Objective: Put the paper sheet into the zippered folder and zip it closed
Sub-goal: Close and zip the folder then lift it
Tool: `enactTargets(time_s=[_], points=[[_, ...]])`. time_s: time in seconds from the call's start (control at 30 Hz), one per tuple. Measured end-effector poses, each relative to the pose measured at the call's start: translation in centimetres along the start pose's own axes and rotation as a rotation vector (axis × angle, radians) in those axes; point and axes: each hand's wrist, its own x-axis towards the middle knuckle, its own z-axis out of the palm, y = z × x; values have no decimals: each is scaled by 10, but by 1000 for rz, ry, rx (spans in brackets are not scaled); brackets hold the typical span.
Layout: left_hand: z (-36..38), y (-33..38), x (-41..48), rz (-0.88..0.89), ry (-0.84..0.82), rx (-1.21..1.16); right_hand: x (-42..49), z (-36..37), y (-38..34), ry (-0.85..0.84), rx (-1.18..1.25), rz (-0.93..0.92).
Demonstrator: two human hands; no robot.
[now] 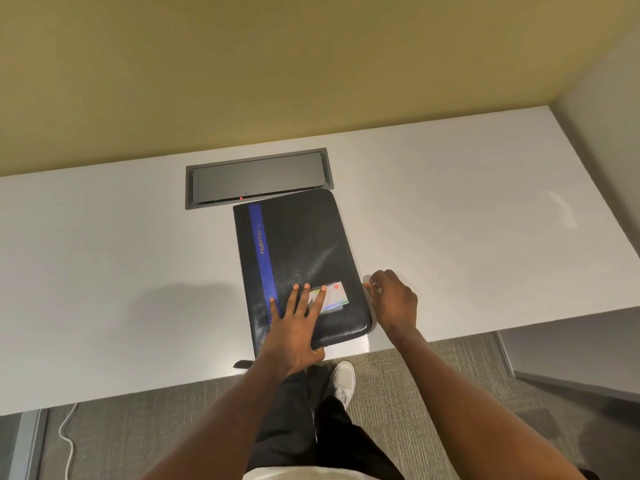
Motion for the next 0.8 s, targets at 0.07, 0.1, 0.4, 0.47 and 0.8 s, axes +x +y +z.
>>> enactTargets(time_s=[0.07, 0.1, 0.4, 0.47, 0.8], points=[[2, -1, 0, 4, 6, 6, 17, 0, -7, -10, -23, -10], [3, -2, -1, 6, 8, 9, 24, 1, -11, -14, -36, -14], [7, -5, -10, 95, 100, 8, 62, 9, -31, -68, 111, 78], [1, -14, -9, 118, 181, -7, 60, 12, -31, -73, 164, 102], [-94, -76, 101, -90, 241, -78, 54, 14, -36, -60, 296, 94]])
